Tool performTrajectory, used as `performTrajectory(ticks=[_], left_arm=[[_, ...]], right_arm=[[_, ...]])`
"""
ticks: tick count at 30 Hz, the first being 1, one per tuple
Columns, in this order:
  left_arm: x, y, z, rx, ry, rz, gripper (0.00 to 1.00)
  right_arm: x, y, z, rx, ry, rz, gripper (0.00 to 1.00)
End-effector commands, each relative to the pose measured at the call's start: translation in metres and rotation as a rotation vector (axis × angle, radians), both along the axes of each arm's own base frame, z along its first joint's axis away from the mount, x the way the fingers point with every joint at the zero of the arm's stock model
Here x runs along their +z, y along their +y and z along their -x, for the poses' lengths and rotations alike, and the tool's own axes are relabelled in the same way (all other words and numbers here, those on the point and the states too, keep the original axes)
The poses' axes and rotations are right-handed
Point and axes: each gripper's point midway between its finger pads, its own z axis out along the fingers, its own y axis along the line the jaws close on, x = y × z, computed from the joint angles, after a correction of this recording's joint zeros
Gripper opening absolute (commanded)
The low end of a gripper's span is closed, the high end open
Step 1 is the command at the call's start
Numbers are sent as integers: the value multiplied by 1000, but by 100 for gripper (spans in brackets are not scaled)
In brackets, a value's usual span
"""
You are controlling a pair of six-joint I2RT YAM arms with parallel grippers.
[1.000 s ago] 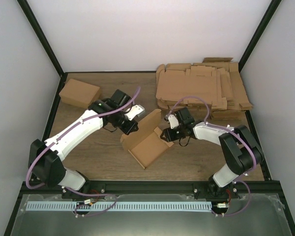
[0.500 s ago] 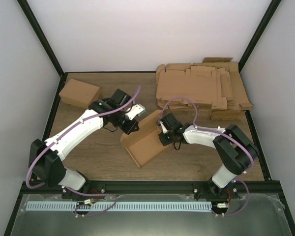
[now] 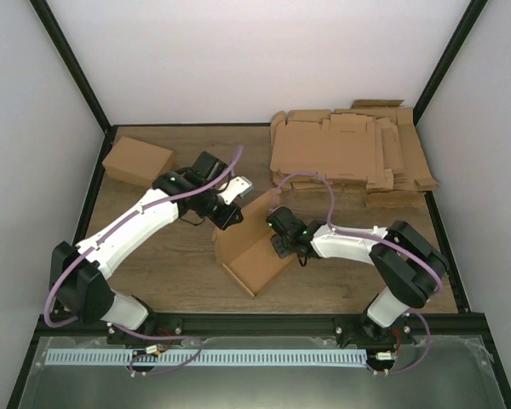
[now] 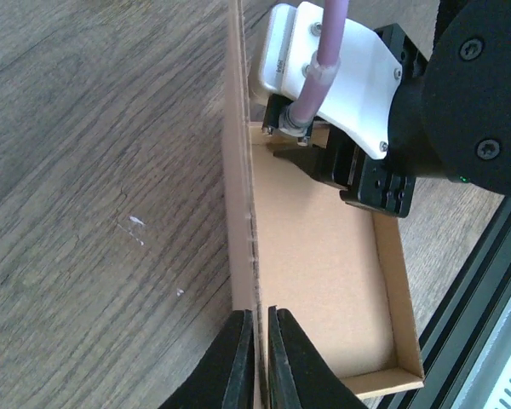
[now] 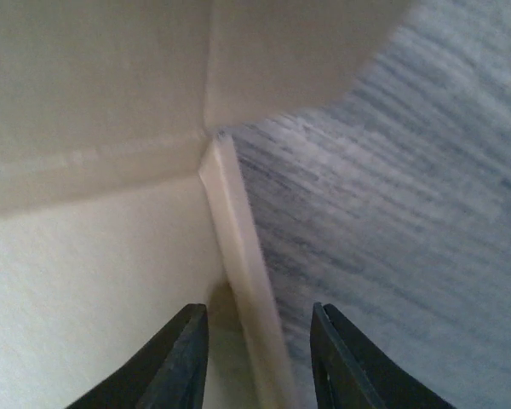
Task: Fold the paper box
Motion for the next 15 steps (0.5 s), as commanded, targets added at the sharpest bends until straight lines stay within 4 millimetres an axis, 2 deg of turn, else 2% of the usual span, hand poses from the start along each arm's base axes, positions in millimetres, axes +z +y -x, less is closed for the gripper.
performTrajectory(ticks=[1,6,11,13,15], left_arm=[[21,-9,-2,-16,-50,63,9],[13,-6,0,-31,-38,36,13],[10,-1,-1,-26,-42,-3,17],[12,-1,-2,-26,-48,0,23],[15,-1,-2,-19,-56,6,33]], right_arm=[[12,11,2,-3,-8,-66,40],[26,24,8,16,27,-180,42],[30,21,8,7,59,-217,46],[30,16,8,-6,58,-201,46],[29,10,8,-19,60,-192,46]])
